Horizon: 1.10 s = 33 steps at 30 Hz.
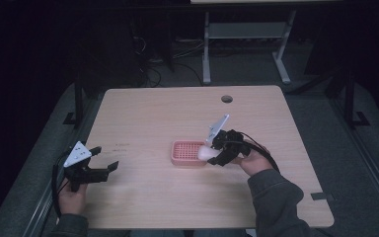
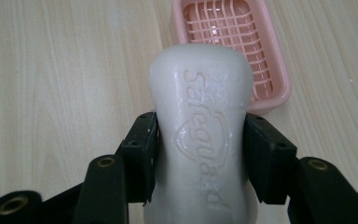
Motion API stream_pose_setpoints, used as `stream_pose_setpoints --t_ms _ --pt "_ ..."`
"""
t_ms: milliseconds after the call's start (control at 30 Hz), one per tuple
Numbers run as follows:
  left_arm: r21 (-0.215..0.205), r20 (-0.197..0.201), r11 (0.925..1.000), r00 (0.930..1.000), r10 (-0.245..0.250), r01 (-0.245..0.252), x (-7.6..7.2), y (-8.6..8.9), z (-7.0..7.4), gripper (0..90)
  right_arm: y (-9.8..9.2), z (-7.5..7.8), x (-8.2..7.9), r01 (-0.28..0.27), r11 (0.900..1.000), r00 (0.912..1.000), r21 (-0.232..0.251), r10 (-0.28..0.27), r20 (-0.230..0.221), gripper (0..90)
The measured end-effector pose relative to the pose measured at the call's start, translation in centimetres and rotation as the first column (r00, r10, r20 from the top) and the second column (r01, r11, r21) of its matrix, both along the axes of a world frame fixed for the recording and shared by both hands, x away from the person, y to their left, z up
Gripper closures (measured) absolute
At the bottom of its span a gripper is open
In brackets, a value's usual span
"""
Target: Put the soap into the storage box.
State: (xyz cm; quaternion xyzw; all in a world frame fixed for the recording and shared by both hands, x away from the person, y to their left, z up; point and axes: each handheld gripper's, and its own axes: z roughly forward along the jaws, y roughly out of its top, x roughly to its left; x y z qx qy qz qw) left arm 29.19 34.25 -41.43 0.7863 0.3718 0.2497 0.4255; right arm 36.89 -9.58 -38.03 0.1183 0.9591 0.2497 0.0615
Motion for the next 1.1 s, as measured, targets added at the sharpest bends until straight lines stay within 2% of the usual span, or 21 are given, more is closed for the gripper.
stream_pose_setpoints --t_ms 367,700,1100 --pt "-0.001 0.000 1.0000 1.0000 -0.001 0.001 0.0 0.0 0.0 14.5 0.6 0.3 0.6 -0.005 1.000 1.0000 -0.003 0.005 -0.007 48.1" --pt "-0.004 0.001 1.0000 1.0000 0.000 0.000 0.0 0.0 0.0 14.5 1.8 1.2 1.4 -0.026 1.000 0.9997 -0.002 0.026 -0.001 48.2" --pt "-0.007 0.001 1.0000 1.0000 0.000 0.000 0.0 0.0 0.0 14.5 3.7 1.5 2.4 -0.049 0.999 0.9988 -0.006 0.049 0.001 48.2"
